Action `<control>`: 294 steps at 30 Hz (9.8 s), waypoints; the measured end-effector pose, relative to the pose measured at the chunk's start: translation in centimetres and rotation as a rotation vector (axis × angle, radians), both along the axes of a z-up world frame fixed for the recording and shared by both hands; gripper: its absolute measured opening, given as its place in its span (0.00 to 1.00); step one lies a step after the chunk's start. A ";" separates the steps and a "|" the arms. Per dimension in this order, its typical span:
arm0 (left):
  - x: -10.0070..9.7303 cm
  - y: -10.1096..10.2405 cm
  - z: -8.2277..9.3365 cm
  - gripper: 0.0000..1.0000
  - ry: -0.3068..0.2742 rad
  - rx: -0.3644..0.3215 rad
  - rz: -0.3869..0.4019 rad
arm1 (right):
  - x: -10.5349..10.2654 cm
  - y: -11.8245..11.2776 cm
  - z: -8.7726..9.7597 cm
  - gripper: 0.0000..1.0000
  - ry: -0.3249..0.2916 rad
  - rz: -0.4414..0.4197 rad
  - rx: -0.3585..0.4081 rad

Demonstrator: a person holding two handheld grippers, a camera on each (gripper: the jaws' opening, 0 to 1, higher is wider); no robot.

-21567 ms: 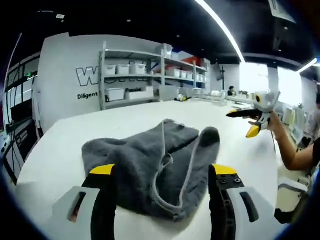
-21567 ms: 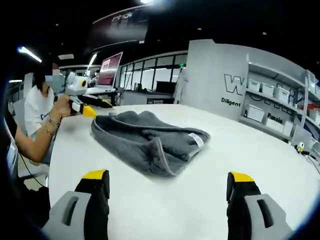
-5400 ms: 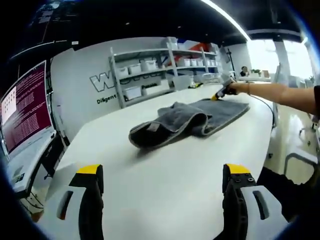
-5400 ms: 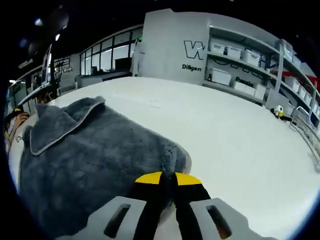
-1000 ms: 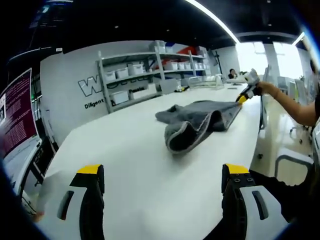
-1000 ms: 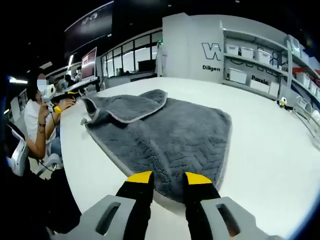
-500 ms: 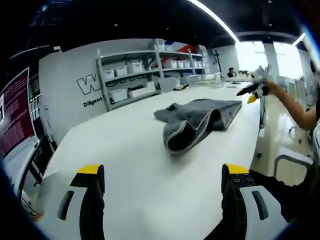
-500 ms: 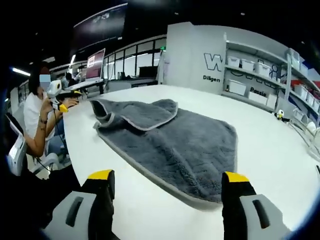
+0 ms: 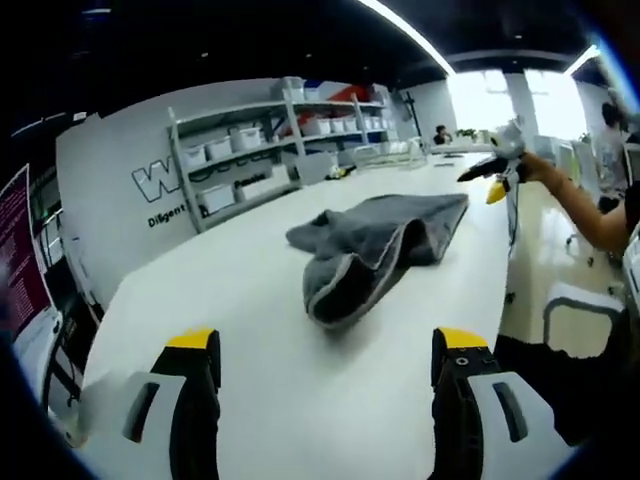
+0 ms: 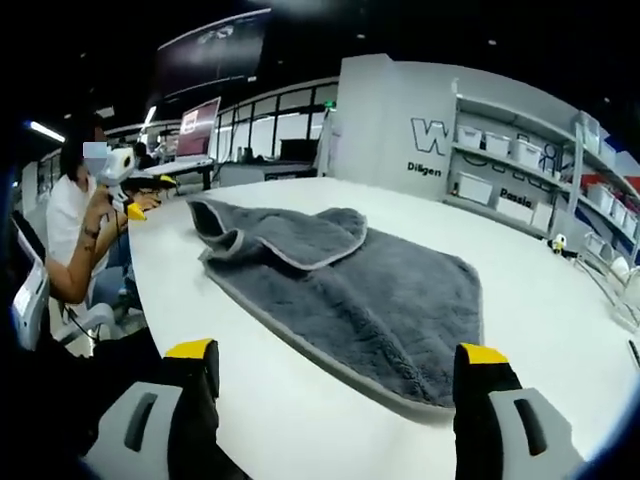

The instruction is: Open the folded towel by lifting each exposed corner and separating the folded layers until the towel lies flat within the target outline without major curled edges

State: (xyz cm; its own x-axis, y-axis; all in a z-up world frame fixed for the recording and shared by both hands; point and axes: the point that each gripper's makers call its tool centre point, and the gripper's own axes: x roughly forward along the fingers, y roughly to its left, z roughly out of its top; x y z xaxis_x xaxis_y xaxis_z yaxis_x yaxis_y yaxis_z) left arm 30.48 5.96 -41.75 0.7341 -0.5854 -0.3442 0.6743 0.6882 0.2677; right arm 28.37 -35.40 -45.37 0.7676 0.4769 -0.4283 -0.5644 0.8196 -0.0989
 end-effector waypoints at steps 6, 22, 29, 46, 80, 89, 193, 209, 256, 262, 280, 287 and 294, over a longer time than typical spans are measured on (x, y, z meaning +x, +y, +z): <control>0.4 -3.4 -0.3 0.57 -0.028 0.075 -0.116 | -0.1 1.0 0.9 0.97 -0.034 0.013 0.072; 5.1 -5.2 -1.3 0.08 -0.075 0.151 -0.079 | -0.5 -0.2 -0.8 0.97 -0.001 0.001 0.034; 4.8 -5.7 2.2 0.03 -0.132 -0.041 -0.053 | -0.7 -0.6 -1.2 0.97 0.007 -0.002 0.028; 4.3 -0.7 10.2 0.02 -0.297 -0.254 0.060 | -0.7 -0.9 -1.5 0.97 0.018 -0.006 0.011; 1.6 12.3 3.6 0.03 -0.213 -0.125 0.430 | -0.4 0.0 -2.8 0.98 0.058 0.019 -0.041; 1.6 15.6 -0.1 0.03 -0.127 -0.072 0.533 | -0.4 0.2 -2.7 0.98 0.062 0.021 -0.046; 5.6 -5.8 -1.9 0.03 -0.119 0.301 -0.010 | -1.7 0.4 -2.2 0.99 0.058 0.046 -0.062; 12.5 3.7 3.6 0.03 -0.185 0.340 0.259 | 0.5 0.2 -1.1 0.99 0.068 0.041 -0.051; 25.4 21.9 -1.5 0.03 -0.007 0.590 0.606 | 3.8 0.6 1.2 0.99 0.064 0.032 -0.070; 26.4 22.5 -3.4 0.04 0.024 0.631 0.593 | 3.7 0.6 1.2 0.99 0.066 0.035 -0.074; 26.3 24.0 -3.5 0.26 0.027 0.497 0.678 | 3.5 0.8 1.4 0.99 0.063 0.034 -0.079; 25.2 20.2 -3.1 0.61 0.108 0.156 0.563 | 3.4 1.1 1.8 0.99 0.054 0.038 -0.073; 23.1 16.5 -3.5 0.99 0.212 -0.029 0.438 | 3.3 1.2 2.1 0.99 0.051 0.042 -0.072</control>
